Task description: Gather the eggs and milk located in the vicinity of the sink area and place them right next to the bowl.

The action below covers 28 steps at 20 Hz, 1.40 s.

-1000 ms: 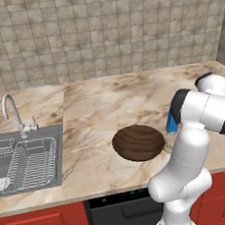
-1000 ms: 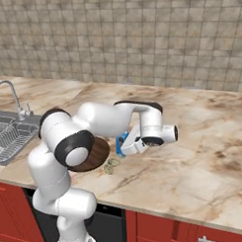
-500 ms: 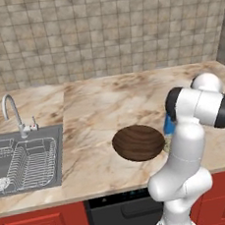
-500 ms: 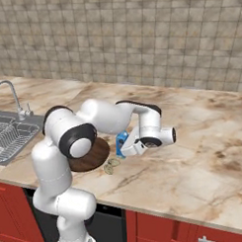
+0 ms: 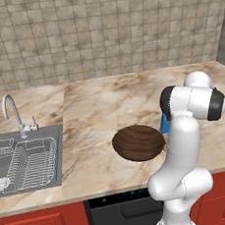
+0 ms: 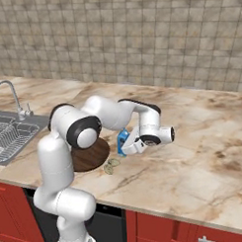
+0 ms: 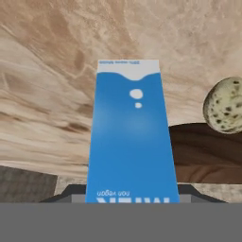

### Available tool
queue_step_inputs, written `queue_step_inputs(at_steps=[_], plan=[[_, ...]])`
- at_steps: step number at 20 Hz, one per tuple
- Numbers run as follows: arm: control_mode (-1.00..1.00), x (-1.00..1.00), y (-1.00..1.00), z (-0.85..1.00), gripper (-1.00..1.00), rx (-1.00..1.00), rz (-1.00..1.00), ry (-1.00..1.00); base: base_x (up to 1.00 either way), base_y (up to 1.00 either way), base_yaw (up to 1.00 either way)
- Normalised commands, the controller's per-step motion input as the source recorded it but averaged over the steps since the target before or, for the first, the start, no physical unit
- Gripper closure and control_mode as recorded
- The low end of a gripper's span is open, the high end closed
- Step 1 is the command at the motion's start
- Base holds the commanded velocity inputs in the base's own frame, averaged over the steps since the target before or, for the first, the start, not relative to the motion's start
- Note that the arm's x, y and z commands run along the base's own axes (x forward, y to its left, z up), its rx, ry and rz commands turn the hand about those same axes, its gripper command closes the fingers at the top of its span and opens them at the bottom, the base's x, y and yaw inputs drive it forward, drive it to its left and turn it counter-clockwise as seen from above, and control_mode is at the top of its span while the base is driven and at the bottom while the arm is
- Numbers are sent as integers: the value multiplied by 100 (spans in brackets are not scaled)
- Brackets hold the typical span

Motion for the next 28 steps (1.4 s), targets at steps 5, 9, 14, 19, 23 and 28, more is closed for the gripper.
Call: queue_step_inputs(at_steps=[5, 9, 14, 19, 23, 28], plan=[[-100, 19, 0, -28, 100, 0, 0, 0, 0, 0, 0], [-100, 21, 0, -28, 100, 0, 0, 0, 0, 0, 0], [-100, 9, 6, -28, 100, 0, 0, 0, 0, 0, 0], [-100, -1, 21, -28, 100, 0, 0, 0, 0, 0, 0], [-100, -11, 32, -30, 100, 0, 0, 0, 0, 0, 0], [-100, -11, 27, -30, 100, 0, 0, 0, 0, 0, 0]])
